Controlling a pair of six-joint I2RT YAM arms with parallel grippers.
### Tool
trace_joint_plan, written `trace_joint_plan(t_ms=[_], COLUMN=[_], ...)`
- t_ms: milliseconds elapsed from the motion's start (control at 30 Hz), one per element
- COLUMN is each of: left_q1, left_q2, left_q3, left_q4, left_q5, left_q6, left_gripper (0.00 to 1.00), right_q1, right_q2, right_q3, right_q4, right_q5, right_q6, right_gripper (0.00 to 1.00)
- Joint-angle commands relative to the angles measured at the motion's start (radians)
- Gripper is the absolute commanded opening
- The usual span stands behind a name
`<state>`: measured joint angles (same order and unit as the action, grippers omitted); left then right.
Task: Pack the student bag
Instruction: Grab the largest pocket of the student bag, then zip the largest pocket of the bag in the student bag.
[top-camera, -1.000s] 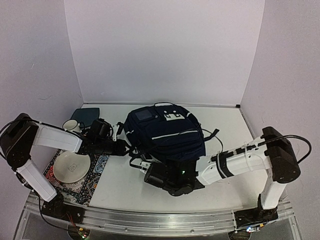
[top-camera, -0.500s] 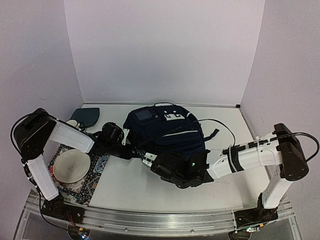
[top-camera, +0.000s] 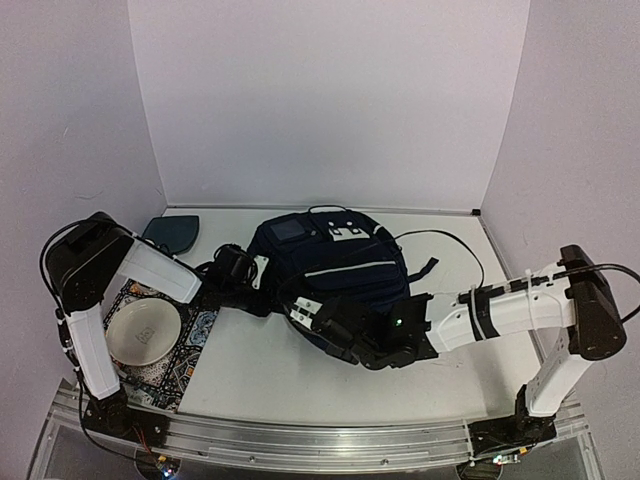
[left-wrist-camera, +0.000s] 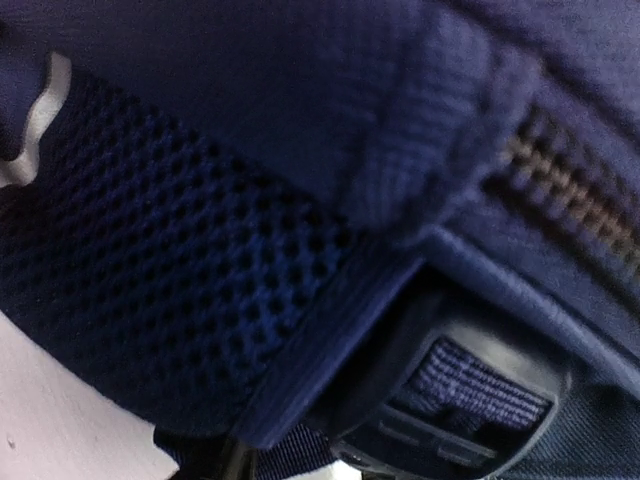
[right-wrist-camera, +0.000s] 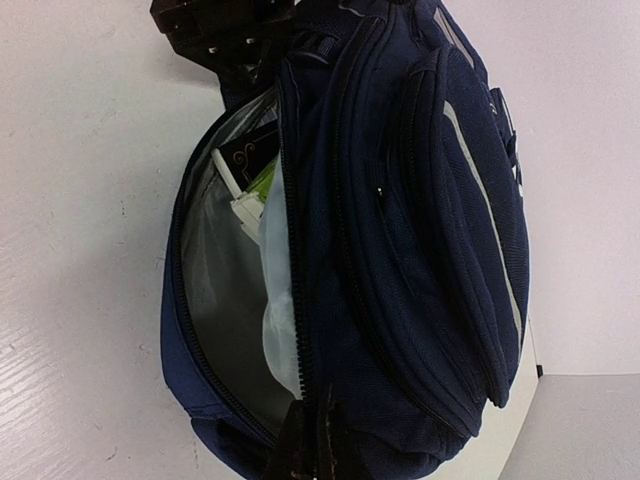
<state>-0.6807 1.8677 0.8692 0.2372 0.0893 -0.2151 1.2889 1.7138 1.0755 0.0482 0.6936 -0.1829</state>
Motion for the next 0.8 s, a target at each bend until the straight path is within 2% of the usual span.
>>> trace_joint_plan(t_ms=[0,100,167,333,533,767], left_q1=[0.002,0.000,-0.010,-0.083,-0.170,-0.355], left_q2=[0.030,0.016,-0.015,-0.136,-0.232,-0.246], left_q3=[0.047,0.027,0.000,-0.077,-0.141,-0.098], left_q4=[0.067,0.070,0.068,0.057,0.036,0.035], left_q5=[-0.020,0.021,0.021,0.010,0.092,0.118], left_q6=[0.041,0.037,0.032,0.005,-0.090,-0.168], left_gripper=[0.22,0.05,0.00,0.00,0.00,0.00], right_q1=[-0.003,-0.006,-0.010,-0.018,-0.034,-0.065], right_q2=[-0.044,-0.044,-0.042,-0.023,0.006,-0.010], right_q3=[-0.008,-0.006,-0.004,0.014,0.030,0.021], right_q4=[-0.021,-0.020,-0.019,-0.013,0.004,0.065], right_q5=[-0.001,-0.001,0.001,0.002,-0.004,-0.105], right_q6=[0.016,0.016,0.018,0.029,0.046,0.074], right_gripper=[0.00,0.00,0.00,0.00,0.00,0.00])
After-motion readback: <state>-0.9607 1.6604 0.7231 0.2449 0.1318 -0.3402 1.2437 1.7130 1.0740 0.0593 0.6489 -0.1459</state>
